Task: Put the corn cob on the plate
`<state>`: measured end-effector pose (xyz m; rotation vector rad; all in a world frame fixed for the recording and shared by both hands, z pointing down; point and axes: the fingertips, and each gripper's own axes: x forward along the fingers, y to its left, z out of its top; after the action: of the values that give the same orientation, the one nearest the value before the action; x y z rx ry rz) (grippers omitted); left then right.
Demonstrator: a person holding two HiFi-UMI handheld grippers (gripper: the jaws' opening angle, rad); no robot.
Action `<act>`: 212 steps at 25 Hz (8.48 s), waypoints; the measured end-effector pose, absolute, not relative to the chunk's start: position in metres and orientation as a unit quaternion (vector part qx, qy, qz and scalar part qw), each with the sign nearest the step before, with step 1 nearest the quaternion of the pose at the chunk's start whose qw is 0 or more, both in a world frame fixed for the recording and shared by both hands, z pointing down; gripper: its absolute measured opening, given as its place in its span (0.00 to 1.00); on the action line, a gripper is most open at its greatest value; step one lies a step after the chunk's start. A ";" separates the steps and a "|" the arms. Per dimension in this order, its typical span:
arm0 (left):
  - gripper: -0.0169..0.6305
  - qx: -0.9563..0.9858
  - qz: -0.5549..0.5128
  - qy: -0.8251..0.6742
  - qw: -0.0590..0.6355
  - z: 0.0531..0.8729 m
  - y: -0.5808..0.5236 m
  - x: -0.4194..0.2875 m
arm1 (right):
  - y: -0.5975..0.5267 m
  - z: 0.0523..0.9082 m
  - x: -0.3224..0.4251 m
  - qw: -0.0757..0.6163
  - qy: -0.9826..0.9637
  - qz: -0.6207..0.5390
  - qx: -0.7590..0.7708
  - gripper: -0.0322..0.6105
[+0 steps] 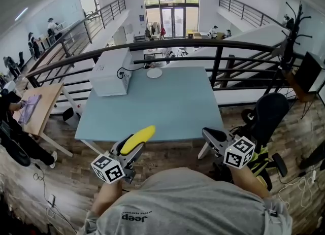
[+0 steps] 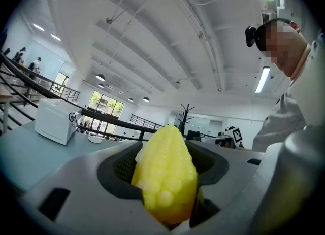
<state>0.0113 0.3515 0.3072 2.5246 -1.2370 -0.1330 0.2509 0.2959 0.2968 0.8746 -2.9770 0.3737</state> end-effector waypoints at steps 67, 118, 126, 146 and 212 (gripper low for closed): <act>0.43 0.872 -0.034 -0.436 0.219 0.330 -0.010 -0.088 | -0.141 0.348 0.130 -0.003 -0.946 0.165 0.278 0.08; 0.43 0.872 0.066 -0.453 0.173 0.585 -0.429 -0.121 | -0.472 0.584 0.009 0.051 -0.943 0.170 0.282 0.08; 0.43 0.860 0.096 -0.480 0.148 0.620 -0.455 -0.133 | -0.497 0.608 -0.015 0.066 -0.952 0.143 0.264 0.08; 0.43 0.858 0.160 -0.475 0.106 0.661 -0.486 -0.123 | -0.508 0.636 -0.033 0.071 -0.957 0.118 0.254 0.08; 0.44 0.827 0.264 -0.485 0.108 0.674 -0.493 -0.126 | -0.496 0.632 -0.036 0.067 -0.958 0.131 0.247 0.08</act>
<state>-0.1259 -0.4928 0.6736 2.4337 -1.4259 0.7776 -0.0363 -0.4962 0.6321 0.7450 -2.8870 0.3936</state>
